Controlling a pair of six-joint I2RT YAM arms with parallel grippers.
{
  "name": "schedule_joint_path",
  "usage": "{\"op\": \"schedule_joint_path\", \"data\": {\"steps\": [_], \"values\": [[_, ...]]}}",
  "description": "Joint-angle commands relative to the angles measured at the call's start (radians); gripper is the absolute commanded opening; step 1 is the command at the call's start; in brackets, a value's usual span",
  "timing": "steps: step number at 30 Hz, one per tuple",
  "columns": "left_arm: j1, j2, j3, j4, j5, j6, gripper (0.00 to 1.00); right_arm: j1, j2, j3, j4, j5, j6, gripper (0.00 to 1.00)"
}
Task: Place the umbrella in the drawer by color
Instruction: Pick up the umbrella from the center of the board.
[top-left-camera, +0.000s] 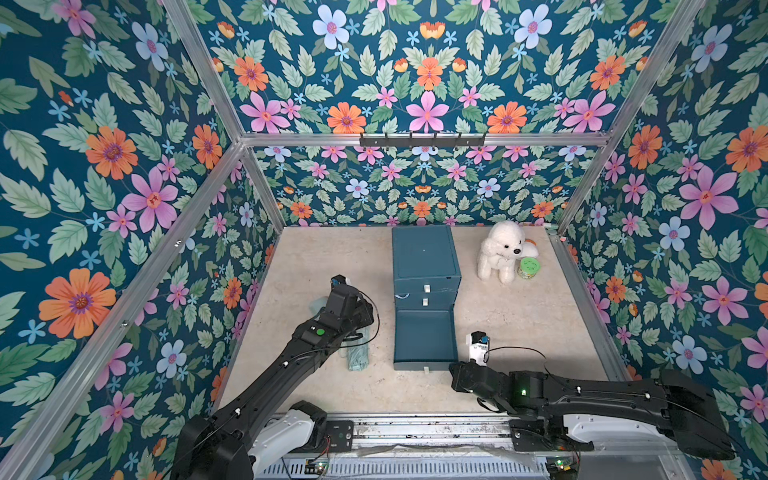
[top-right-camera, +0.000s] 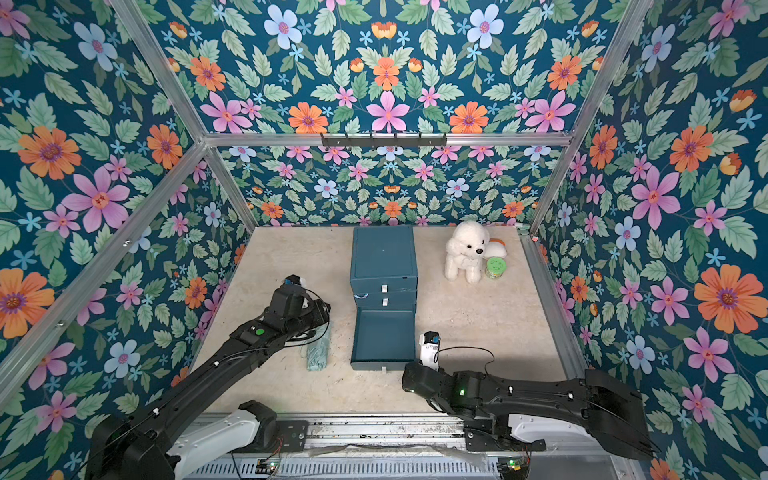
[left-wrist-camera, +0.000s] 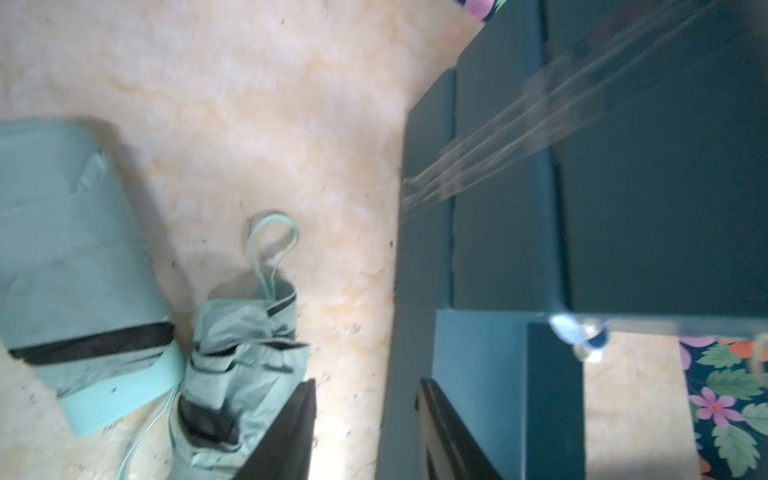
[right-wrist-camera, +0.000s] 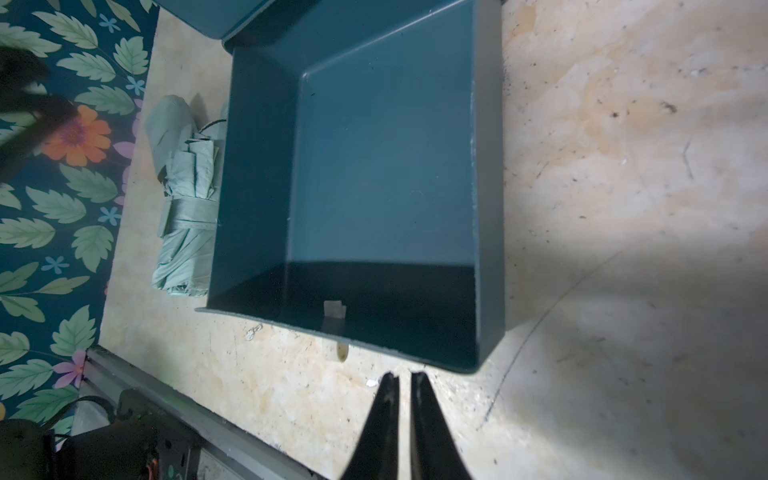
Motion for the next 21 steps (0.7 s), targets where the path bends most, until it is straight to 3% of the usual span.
{"op": "schedule_joint_path", "data": {"steps": [1, 3, 7, 13, 16, 21], "values": [[0.001, -0.022, -0.049, -0.046, -0.045, -0.045, 0.44, 0.013, -0.029, 0.019, -0.026, -0.003, -0.023, 0.14], [0.001, -0.038, -0.071, -0.089, -0.109, -0.079, 0.44, 0.052, -0.017, 0.076, -0.045, 0.034, -0.056, 0.18], [0.015, -0.096, -0.093, -0.148, -0.238, -0.138, 0.5, 0.074, 0.121, 0.245, -0.056, 0.084, -0.138, 0.39], [0.151, -0.162, -0.09, -0.173, -0.193, -0.181, 0.46, 0.072, 0.479, 0.611, -0.057, 0.147, -0.269, 0.58], [0.219, -0.176, -0.062, -0.2, -0.167, -0.153, 0.45, 0.053, 0.687, 0.823, -0.11, 0.112, -0.31, 0.63], [0.263, -0.182, 0.012, -0.24, -0.129, -0.104, 0.45, -0.021, 0.918, 1.036, -0.139, -0.092, -0.295, 0.63]]}}
